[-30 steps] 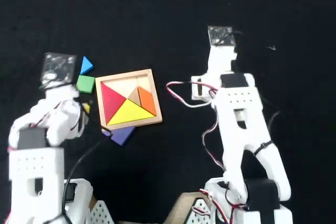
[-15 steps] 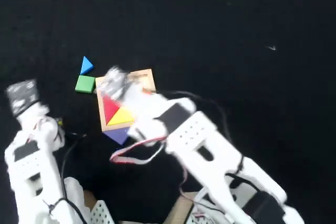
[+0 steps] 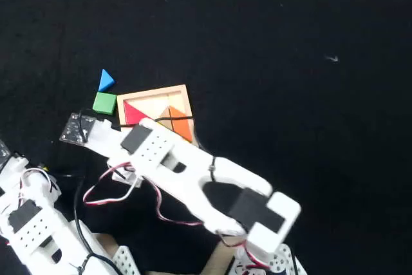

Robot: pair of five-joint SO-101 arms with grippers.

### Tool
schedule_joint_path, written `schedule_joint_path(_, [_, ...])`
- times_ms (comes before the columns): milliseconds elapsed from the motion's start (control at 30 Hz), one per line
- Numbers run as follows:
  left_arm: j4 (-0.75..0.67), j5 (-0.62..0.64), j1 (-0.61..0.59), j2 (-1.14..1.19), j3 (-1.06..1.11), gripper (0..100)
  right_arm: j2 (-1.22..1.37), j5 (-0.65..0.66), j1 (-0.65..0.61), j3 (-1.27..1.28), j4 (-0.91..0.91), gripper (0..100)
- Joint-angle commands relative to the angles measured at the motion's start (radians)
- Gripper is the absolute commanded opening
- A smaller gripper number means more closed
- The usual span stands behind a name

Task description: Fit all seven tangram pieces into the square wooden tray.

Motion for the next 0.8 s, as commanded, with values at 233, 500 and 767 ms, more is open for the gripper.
schedule_joint_path(233, [0.002, -0.005, -0.002, -0.064, 0.022, 15, 0.188, 0.017, -0.008, -0.242, 0.008, 1.1])
schedule_joint_path(500, [0.0, -0.006, -0.001, -0.064, 0.025, 15, 0.332, 0.063, 0.066, -0.4, 0.127, 1.1])
schedule_joint_path(767, [0.0, -0.006, 0.015, -0.066, 0.027, 15, 0.406, 0.071, 0.146, -0.481, 0.256, 1.1])
